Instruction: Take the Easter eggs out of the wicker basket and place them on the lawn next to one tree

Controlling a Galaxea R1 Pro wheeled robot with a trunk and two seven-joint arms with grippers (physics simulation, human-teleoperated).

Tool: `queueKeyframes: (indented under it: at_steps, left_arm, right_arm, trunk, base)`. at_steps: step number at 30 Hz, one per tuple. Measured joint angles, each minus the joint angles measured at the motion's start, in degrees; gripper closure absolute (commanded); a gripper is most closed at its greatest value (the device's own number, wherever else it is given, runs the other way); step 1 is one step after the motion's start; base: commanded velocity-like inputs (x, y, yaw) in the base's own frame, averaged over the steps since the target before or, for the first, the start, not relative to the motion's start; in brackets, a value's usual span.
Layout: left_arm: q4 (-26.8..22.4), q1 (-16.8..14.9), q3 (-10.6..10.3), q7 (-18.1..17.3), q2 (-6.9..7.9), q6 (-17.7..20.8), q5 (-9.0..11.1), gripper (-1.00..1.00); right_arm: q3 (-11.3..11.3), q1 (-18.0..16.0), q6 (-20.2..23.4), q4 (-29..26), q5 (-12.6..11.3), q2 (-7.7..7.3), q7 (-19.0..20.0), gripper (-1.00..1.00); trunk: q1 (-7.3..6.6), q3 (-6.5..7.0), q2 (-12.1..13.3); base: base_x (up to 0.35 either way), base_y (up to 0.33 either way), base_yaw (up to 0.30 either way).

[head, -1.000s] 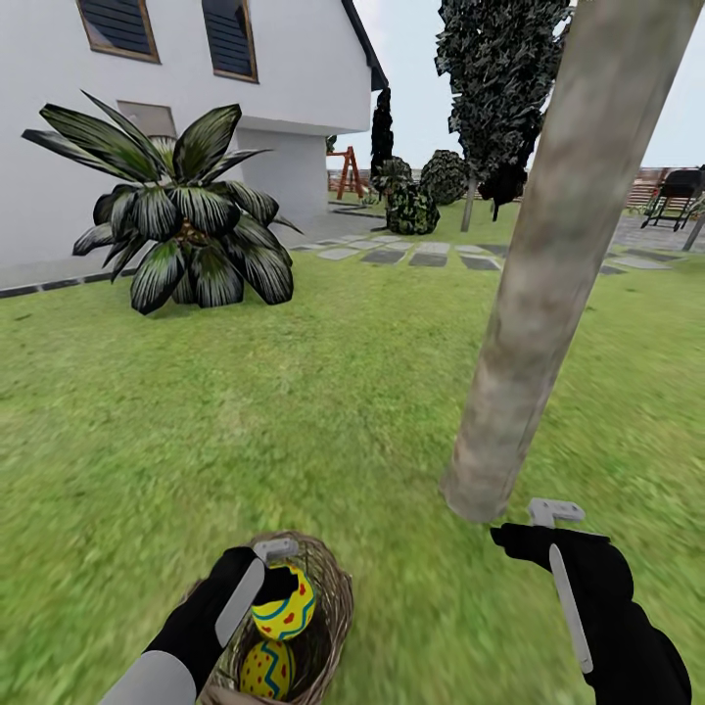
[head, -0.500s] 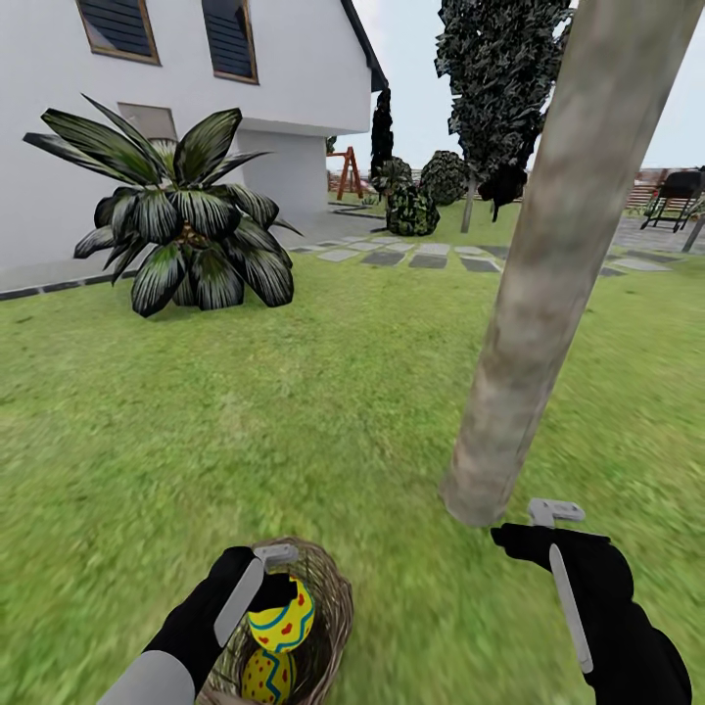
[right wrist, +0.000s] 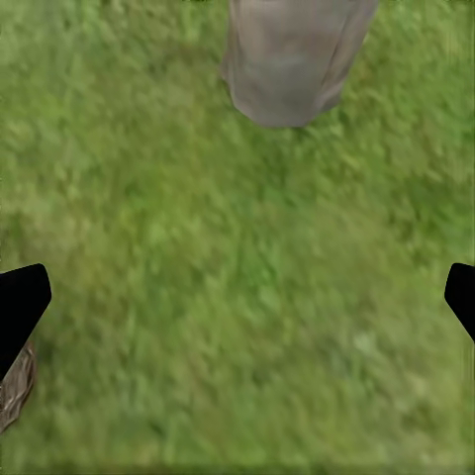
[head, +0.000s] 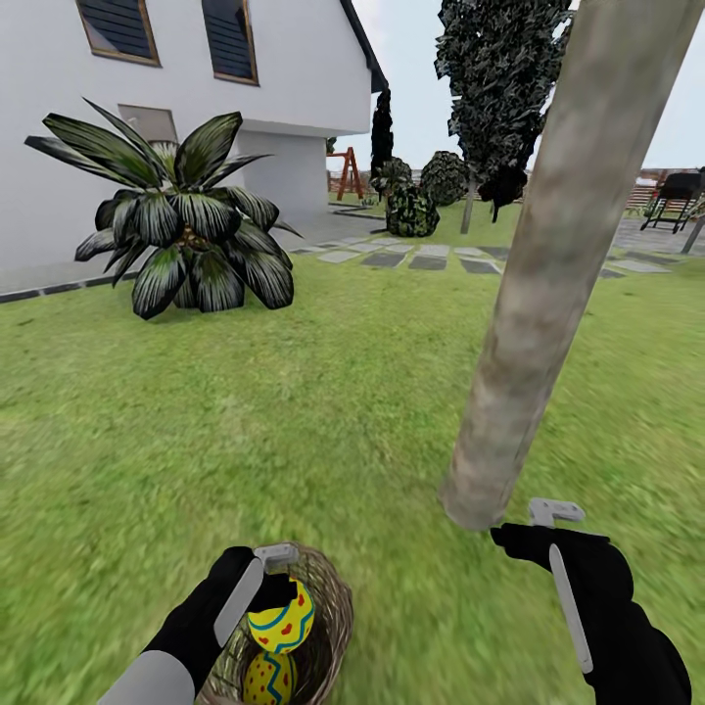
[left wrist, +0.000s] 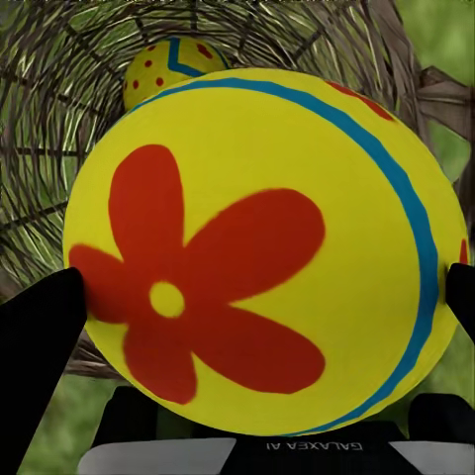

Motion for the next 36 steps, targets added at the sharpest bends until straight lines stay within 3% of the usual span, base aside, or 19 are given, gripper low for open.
queueKeyframes:
  at_steps: [36]
  left_arm:
    - [0.0, 0.0, -0.1, 0.1, 0.00, -0.1, -0.1, 1.00]
  right_arm:
    - [0.0, 0.0, 0.0, 0.0, 0.0, 0.00, 0.0, -1.00]
  trunk:
    - [-7.91, 6.47, 14.4]
  base:
    - [0.000, 0.000, 0.000]
